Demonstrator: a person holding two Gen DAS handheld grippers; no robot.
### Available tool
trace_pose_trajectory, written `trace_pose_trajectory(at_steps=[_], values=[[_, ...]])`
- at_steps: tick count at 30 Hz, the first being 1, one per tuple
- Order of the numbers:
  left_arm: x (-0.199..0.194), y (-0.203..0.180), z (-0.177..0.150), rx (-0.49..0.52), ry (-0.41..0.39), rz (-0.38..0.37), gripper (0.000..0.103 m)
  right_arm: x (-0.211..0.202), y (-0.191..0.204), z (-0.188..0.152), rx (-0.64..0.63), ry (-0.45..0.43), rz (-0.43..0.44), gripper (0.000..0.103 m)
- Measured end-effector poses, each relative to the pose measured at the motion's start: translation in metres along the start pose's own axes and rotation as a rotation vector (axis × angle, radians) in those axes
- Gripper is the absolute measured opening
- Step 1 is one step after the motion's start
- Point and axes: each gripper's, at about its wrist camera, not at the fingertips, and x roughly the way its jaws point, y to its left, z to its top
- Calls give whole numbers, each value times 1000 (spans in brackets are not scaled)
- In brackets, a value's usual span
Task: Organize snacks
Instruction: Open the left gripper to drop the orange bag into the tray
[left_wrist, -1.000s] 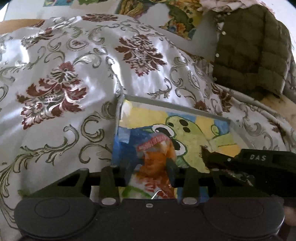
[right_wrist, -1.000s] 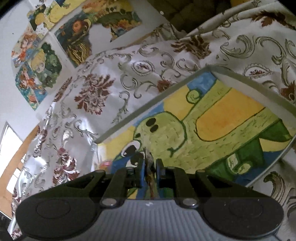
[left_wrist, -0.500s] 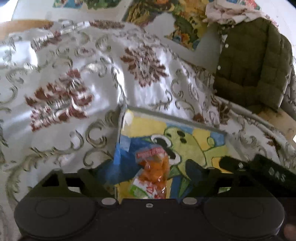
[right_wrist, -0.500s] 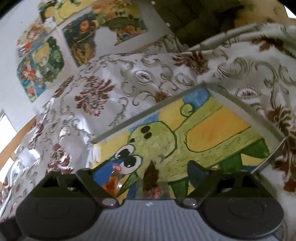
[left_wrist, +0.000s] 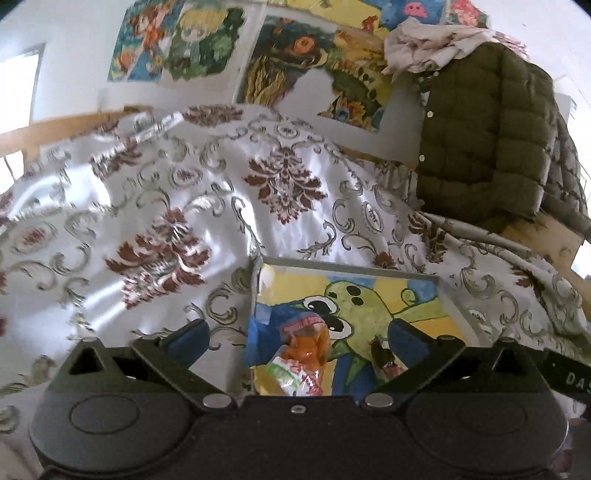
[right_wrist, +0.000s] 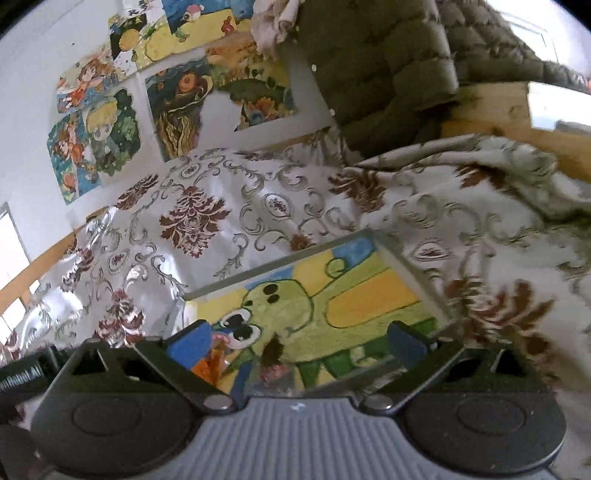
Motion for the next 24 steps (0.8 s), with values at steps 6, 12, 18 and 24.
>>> trace_pose_trajectory(at_steps=[6,12,18,24], values=[[-48,-7,-16,39,-21,36,102,-48,-8,-12,-44,-38,-6,103],[-92,-3,-42,54,-1,61,102,-91,-17,-28,-41,-28,-8,103],[-129,1,-63,53,7,66,102,-122,-27,-44,-16,4,-3,103],[-158,-2,-80,97,10,78,102,-149,-19,-62,-83,25,-12,103]])
